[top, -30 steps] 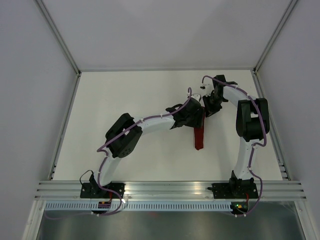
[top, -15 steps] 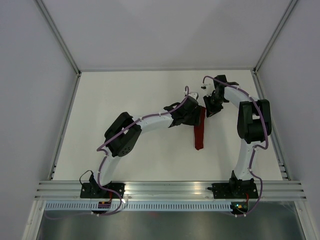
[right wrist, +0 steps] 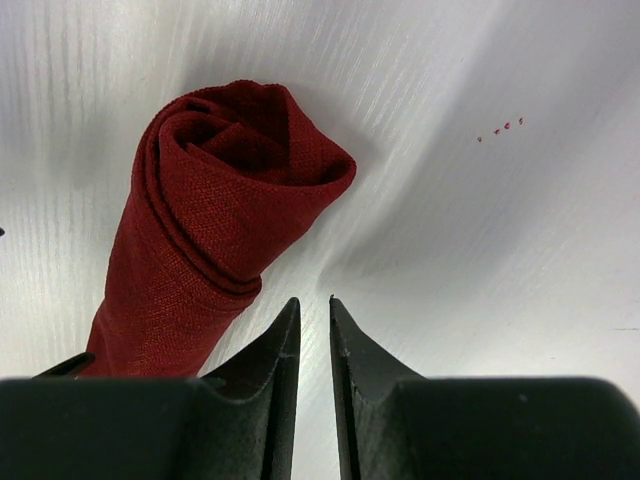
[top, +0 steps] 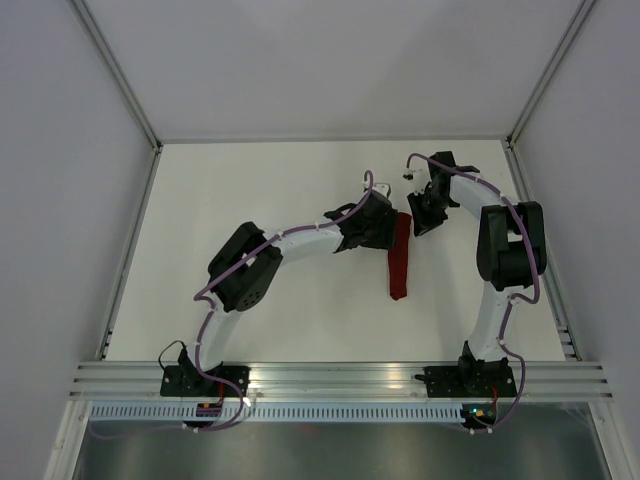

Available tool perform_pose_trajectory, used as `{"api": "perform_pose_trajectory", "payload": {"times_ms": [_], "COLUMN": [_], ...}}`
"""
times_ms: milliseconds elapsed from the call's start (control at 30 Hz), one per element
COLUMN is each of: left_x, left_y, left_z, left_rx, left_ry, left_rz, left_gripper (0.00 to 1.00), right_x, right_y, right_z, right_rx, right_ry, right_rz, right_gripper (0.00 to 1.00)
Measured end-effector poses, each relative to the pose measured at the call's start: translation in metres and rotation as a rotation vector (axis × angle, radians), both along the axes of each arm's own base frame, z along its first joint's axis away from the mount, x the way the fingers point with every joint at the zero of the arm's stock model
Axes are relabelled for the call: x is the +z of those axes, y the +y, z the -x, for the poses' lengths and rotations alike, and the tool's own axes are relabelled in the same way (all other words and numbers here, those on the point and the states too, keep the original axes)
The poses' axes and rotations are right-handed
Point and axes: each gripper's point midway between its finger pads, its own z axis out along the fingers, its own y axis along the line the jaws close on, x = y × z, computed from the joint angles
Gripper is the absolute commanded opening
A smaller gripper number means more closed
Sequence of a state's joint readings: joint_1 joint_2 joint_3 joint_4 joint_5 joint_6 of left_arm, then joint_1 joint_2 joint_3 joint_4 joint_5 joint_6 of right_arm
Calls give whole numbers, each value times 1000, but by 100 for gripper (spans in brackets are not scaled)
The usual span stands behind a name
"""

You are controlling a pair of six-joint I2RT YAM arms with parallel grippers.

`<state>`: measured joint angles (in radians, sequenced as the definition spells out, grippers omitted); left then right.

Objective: Fold the napkin, place the utensils inside, and roll it up
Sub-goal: Roll the napkin with the utensil

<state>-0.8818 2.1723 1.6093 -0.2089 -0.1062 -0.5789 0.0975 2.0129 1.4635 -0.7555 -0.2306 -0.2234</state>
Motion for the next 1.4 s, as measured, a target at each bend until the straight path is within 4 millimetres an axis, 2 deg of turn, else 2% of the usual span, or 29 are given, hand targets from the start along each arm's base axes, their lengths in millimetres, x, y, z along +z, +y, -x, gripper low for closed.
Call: {"api": "perform_pose_trajectory", "payload": {"times_ms": [333, 600, 833, 967, 1067, 1167, 1300, 1400], "left_x": [-20, -21, -16, 5, 35, 73, 124, 155], "left_y": [5, 6, 8, 9, 11, 18, 45, 76], "left_z": [0, -1, -1, -4, -6, -7, -1, 7], "left_rx": [12, 16, 21, 25, 24, 23, 20, 28], "left_ry": [19, 20, 18, -6, -44, -95, -173, -229], "left_rz": [-41, -48, -49, -23, 7, 47, 87, 101], "left_gripper": [67, 67, 67, 67, 67, 67, 68, 69], "right_x": [1, 5, 22, 40, 55, 75, 112, 149], "right_y": [0, 0, 1, 5, 8, 9, 0, -23], "right_z": [0, 0, -2, -6, -8, -9, -10, -11], "right_rx": [0, 1, 3, 5, 8, 7, -13, -64], "right_ry": [-2, -10, -37, -78, -111, -151, -234, -329], "right_rz": [0, -1, -11, -32, -50, -79, -131, -163], "right_gripper": [24, 24, 25, 28, 34, 38, 43, 45]}}
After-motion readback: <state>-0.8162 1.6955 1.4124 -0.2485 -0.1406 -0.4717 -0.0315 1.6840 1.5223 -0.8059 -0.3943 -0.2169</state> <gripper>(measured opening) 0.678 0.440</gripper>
